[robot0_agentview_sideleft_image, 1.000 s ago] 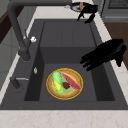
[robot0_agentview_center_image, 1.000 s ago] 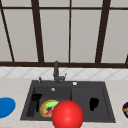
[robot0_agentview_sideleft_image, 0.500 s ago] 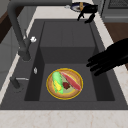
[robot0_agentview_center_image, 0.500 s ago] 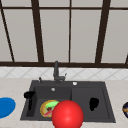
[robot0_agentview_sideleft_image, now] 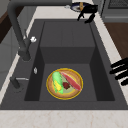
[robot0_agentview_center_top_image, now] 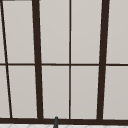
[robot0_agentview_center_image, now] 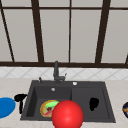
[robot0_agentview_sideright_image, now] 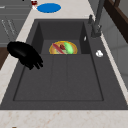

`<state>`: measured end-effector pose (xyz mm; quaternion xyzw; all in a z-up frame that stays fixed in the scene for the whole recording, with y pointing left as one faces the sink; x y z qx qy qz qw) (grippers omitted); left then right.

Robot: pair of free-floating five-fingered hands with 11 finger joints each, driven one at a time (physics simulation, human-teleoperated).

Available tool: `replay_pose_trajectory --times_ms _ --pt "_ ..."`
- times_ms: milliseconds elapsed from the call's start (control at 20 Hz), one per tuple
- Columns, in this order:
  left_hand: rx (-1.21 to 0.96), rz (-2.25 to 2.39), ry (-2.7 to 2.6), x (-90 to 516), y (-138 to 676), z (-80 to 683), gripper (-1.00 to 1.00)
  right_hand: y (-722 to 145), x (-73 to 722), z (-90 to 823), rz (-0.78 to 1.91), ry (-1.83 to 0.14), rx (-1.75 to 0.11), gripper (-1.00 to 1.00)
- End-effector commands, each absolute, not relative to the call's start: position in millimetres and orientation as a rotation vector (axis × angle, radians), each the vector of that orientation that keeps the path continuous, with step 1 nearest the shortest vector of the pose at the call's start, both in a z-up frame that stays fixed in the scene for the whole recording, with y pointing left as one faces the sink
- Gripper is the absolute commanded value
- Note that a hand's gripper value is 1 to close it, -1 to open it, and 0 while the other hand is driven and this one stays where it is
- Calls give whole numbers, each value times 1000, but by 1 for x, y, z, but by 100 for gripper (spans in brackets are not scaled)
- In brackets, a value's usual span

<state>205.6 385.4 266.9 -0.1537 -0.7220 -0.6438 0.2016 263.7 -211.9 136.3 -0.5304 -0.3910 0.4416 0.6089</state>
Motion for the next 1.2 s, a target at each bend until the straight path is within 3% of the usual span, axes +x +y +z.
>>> replay_pose_trajectory --times_ms 0,1150 --pt "-466 -1754 -2004 177 402 275 -100 -212 264 136 1020 -903 -1225 0" --pt "-479 -1747 -1977 66 547 332 -100 -212 264 136 1020 -903 -1225 0"
